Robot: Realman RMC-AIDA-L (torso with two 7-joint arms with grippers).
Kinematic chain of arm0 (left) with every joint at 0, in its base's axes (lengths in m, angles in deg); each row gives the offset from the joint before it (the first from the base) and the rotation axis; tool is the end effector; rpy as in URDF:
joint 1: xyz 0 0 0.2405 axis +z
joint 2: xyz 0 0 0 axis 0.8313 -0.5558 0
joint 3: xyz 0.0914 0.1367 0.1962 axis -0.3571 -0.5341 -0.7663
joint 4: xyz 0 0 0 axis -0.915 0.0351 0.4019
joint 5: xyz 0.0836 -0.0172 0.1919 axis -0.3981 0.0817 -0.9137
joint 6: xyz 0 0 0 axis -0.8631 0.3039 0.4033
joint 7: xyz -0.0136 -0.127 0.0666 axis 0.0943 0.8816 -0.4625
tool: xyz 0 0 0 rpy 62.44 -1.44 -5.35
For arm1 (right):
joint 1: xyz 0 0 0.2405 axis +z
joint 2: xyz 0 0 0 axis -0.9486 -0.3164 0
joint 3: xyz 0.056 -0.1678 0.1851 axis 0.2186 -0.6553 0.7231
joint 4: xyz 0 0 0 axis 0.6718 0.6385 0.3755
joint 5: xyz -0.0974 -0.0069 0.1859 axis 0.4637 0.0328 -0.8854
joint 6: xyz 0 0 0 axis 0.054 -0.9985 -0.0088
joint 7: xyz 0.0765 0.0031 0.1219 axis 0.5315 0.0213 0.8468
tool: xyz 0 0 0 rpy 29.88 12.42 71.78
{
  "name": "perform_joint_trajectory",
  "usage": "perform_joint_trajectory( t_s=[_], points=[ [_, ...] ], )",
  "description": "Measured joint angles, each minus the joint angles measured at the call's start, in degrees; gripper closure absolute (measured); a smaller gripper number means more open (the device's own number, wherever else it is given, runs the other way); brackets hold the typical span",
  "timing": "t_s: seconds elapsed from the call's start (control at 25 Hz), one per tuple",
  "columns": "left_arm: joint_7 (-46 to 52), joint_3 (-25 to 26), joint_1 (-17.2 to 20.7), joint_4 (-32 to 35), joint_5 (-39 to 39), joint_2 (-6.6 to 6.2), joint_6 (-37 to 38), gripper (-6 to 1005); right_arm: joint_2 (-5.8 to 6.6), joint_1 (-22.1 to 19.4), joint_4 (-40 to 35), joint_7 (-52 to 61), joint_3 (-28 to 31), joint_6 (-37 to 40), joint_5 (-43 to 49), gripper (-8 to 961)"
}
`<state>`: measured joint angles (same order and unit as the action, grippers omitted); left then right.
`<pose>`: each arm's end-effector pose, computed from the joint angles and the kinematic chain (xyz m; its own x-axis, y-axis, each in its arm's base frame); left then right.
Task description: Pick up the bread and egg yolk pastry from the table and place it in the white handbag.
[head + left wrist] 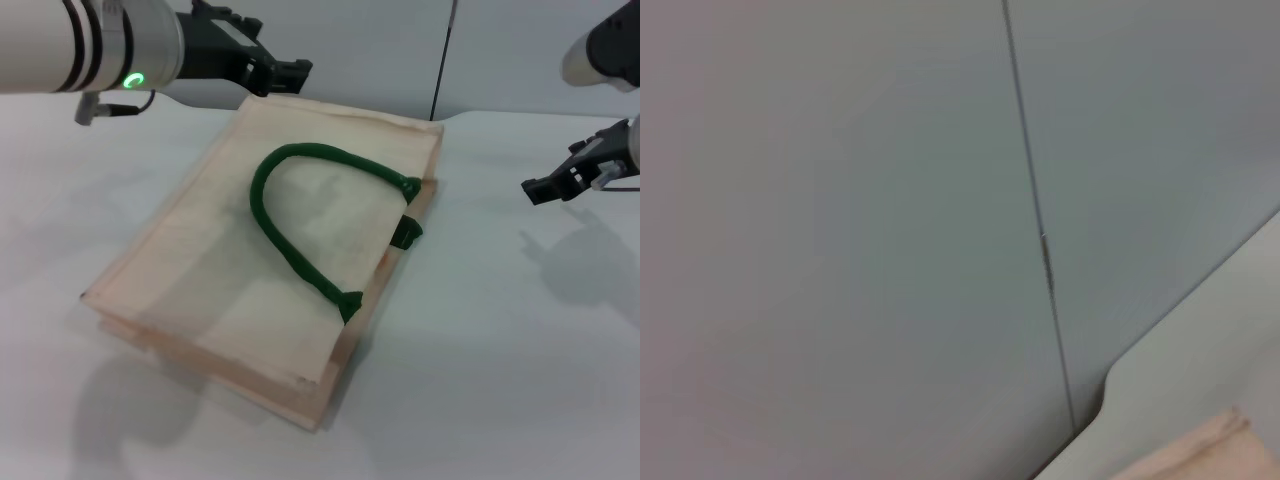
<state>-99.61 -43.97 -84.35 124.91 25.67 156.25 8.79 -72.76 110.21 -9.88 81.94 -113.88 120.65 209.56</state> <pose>-0.1239 0.4049 0.0483 0.9271 0.2723 0.2575 0.3742 -0.6338 -0.6770 0.1940 0.4285 0.0139 0.8272 -0.5583 0.0636 -0.3569 -0.6094 -0.7080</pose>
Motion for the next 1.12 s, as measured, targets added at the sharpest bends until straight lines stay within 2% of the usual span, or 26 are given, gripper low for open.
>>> perform_joint_trajectory(
  t_s=[0.24, 0.44, 0.68, 0.88, 1.08, 1.12],
  points=[
    [-2.1, -0.6, 2.4, -0.7, 4.9, 0.07, 6.5, 250, -0.1, -1.4, -0.6, 0.8, 0.0, -2.0, -0.4, 156],
    [-2.3, -1.7, 6.8, -0.3, 5.9, 0.09, 15.5, 250, -0.23, -6.7, -4.4, 1.0, -0.5, -9.7, -6.8, 155],
    [-1.9, -2.3, 11.0, -2.1, 8.7, 0.09, 26.0, 249, -0.05, -14.5, -8.2, 0.3, -4.8, -25.5, -15.6, 155],
    [-1.9, -4.5, 12.4, -3.9, 8.9, 0.14, 31.8, 256, -0.13, -17.1, -4.8, 0.5, -10.9, -40.9, -16.1, 154],
    [-2.5, -10.0, 14.9, -5.5, 8.6, 0.14, 42.3, 259, -0.19, -19.2, -0.4, 1.0, -17.3, -56.1, -18.3, 154],
    [-2.5, -10.0, 14.9, -5.5, 8.6, 0.14, 42.3, 259, -0.16, -19.9, 0.5, 1.0, -18.7, -60.0, -19.5, 154]
  ],
)
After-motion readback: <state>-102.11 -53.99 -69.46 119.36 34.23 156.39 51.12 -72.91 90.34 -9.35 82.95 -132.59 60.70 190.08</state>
